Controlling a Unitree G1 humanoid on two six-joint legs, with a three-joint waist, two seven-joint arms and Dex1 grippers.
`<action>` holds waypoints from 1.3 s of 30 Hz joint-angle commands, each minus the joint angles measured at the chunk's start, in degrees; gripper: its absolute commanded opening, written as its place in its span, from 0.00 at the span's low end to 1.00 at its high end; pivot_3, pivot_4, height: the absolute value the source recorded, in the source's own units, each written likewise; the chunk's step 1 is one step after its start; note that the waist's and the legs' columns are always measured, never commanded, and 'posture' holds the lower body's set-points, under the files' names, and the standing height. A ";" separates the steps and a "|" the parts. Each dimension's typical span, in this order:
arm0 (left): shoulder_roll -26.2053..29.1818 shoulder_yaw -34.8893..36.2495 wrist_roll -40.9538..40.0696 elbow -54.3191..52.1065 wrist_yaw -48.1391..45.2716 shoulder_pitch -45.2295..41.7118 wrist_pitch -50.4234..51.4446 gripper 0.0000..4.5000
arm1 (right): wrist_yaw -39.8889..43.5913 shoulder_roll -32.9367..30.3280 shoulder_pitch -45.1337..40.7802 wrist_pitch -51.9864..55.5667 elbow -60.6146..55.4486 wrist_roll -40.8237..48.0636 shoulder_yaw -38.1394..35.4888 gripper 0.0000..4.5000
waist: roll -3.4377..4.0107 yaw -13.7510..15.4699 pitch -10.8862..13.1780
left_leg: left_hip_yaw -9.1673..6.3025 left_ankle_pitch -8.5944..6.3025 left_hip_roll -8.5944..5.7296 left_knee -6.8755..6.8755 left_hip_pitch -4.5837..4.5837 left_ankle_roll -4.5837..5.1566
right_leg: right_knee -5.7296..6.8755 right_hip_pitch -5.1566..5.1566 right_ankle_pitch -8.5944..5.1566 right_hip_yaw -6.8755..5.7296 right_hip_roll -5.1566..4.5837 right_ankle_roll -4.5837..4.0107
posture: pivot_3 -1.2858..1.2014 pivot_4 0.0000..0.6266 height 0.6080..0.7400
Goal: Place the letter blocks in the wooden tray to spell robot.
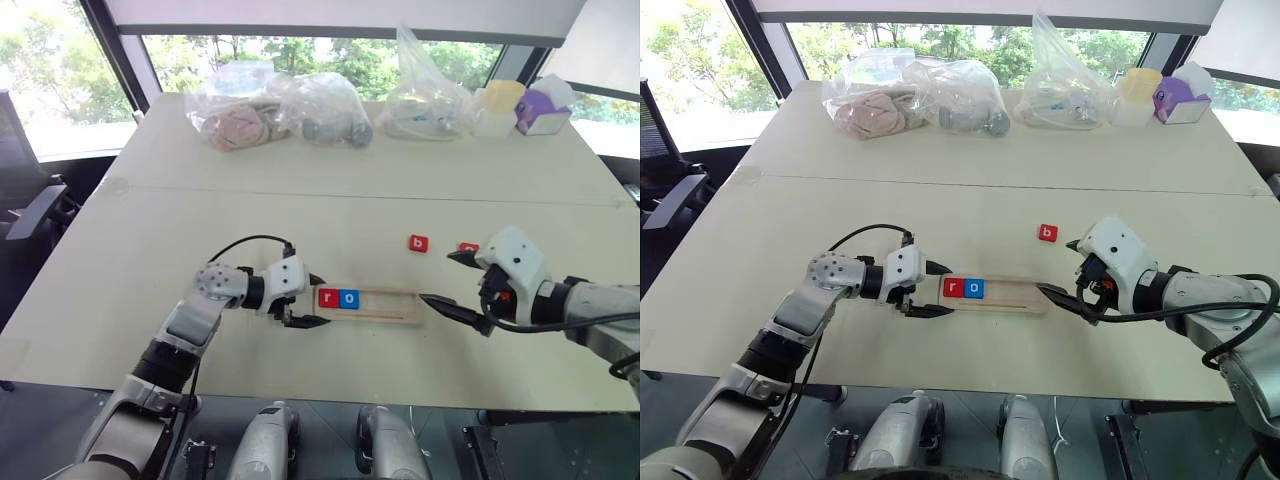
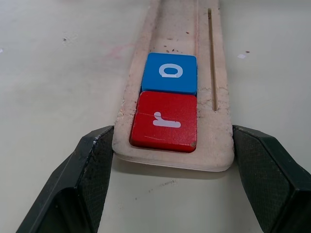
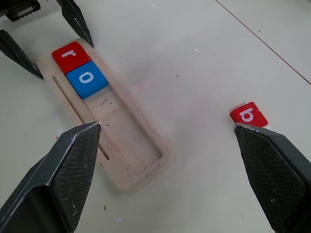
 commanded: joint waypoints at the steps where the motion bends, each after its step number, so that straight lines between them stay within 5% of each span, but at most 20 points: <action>1: 0.85 -0.27 0.64 -1.30 1.49 -0.16 -0.21 0.71 | -0.33 0.28 -0.99 -1.36 -0.98 -0.36 -0.42 1.00 | 0.00 0.00 0.00 | 0.00 0.00 0.00 0.00 0.00 0.00 | 0.00 0.00 0.00 0.00 0.00 0.00 | 0.52 0.24 1.00; 4: 1.09 -0.10 0.45 -1.38 2.07 0.15 0.14 0.71 | -0.30 0.29 -1.02 -1.54 -0.81 -0.41 -0.24 1.00 | 0.00 0.00 0.00 | 0.00 0.00 0.00 0.00 0.00 0.00 | 0.00 0.00 0.00 0.00 0.00 0.00 | 0.52 0.24 1.00; 7: 1.32 -0.03 -0.38 -1.89 2.18 0.61 1.04 0.99 | -0.29 0.20 -0.92 -1.66 -0.76 -0.35 -0.23 1.00 | 0.00 -0.01 0.00 | 0.00 0.00 0.00 0.00 0.00 0.00 | 0.00 0.00 0.00 0.00 0.00 0.00 | 0.52 0.24 1.00; 19: 5.82 1.83 -6.96 -9.71 -2.41 2.96 7.81 0.99 | -0.82 1.04 -2.64 -2.67 1.35 -1.09 0.42 1.00 | 0.00 -0.09 0.01 | 0.00 0.00 0.01 0.00 -0.02 -0.01 | -0.01 -0.04 -0.01 0.00 0.00 -0.02 | 0.52 0.24 1.00; 28: 19.78 13.04 -19.17 -17.06 -8.57 5.19 17.47 0.99 | -11.07 10.41 -11.06 -2.43 12.14 -8.64 8.52 1.00 | 0.09 -0.63 0.04 | 0.07 0.00 0.08 -0.07 -0.07 -0.03 | -0.01 -0.19 0.02 0.00 0.03 -0.09 | 0.52 0.24 1.00; 39: 21.71 15.68 -19.99 -17.24 -4.91 6.64 16.15 0.99 | -21.68 22.59 -19.34 2.75 21.36 -15.58 13.38 1.00 | 0.08 -1.09 0.04 | 0.11 0.00 0.05 -0.15 -0.09 -0.03 | -0.02 -0.23 0.03 0.00 0.05 -0.08 | 0.52 0.24 1.00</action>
